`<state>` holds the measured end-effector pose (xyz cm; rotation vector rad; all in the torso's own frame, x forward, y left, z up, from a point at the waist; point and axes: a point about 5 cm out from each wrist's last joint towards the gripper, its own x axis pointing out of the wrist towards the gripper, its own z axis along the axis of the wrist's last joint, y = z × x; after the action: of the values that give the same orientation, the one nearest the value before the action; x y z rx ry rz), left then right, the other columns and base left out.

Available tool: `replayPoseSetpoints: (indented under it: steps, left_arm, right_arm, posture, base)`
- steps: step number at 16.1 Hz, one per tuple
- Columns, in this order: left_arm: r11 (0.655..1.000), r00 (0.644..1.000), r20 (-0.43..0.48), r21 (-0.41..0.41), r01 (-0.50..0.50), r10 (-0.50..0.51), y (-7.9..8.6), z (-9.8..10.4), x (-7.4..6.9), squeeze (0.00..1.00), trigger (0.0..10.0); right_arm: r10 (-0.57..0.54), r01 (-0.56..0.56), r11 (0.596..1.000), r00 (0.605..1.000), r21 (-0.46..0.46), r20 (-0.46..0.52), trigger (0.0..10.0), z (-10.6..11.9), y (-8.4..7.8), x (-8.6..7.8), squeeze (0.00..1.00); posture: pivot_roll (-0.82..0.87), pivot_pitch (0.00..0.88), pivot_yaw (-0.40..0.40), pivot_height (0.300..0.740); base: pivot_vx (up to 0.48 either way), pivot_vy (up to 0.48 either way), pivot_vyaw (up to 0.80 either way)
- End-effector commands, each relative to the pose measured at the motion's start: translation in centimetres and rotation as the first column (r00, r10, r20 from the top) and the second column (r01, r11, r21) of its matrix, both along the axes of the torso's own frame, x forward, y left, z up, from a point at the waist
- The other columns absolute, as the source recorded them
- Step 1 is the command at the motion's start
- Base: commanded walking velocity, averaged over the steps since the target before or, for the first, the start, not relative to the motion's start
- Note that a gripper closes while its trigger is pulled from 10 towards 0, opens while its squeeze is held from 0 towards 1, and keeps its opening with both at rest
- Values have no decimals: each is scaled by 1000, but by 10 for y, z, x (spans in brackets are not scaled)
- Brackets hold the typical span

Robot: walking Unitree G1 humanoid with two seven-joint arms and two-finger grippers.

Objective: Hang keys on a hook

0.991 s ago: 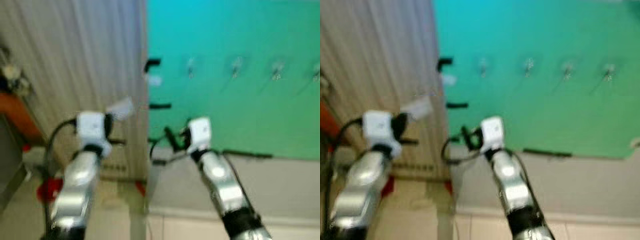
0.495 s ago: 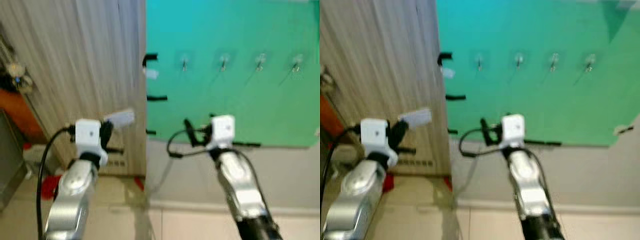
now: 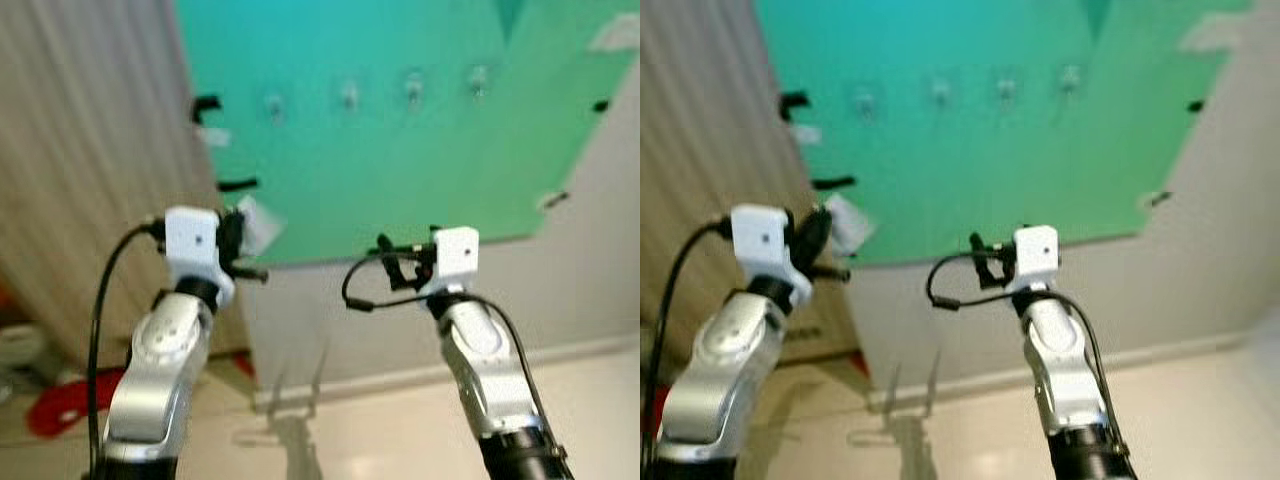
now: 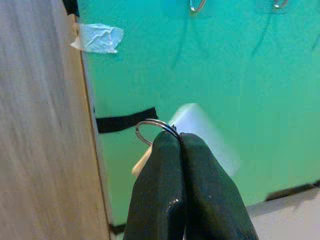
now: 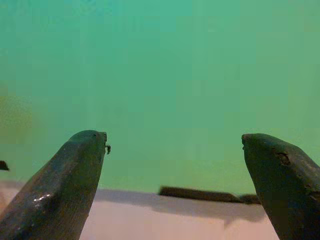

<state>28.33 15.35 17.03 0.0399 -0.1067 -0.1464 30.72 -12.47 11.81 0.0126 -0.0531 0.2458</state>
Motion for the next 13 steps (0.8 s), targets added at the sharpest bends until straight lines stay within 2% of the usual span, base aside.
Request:
replayPoseSetpoints:
  steps: [1,3,6,8,10,13]
  left_arm:
    - [999,999,30,36,-32,30,2,13,6,0,10000]
    - [998,1000,30,59,-7,5,-3,27,18,0,10000]
    - [996,999,6,74,45,-46,-12,33,31,0,10000]
    - [986,994,-16,123,110,-109,-22,41,42,0,10000]
    - [973,991,-20,186,135,-134,-25,49,45,0,10000]
    - [971,990,-7,194,143,-144,-28,57,48,0,10000]
  right_arm:
    - [32,-32,999,999,-3,10,10000,6,7,3,0]
    - [45,-45,999,999,1,13,10000,7,11,4,0]
    - [49,-49,999,999,4,21,10000,9,13,7,0]
    - [50,-50,999,998,8,28,10000,11,15,8,0]
    - [51,-51,999,998,8,29,10000,10,15,8,0]
    - [49,-49,999,998,11,25,10000,9,16,7,0]
  posture:
    - [-59,0,4,740]
    - [-60,0,5,740]
    - [-70,0,13,740]
    - [-80,0,25,740]
    - [-83,0,30,740]
    - [-87,0,41,740]
  base:
    - [0,0,0]
    - [0,0,0]
    - [0,0,0]
    - [0,0,0]
    - [0,0,0]
    - [0,0,0]
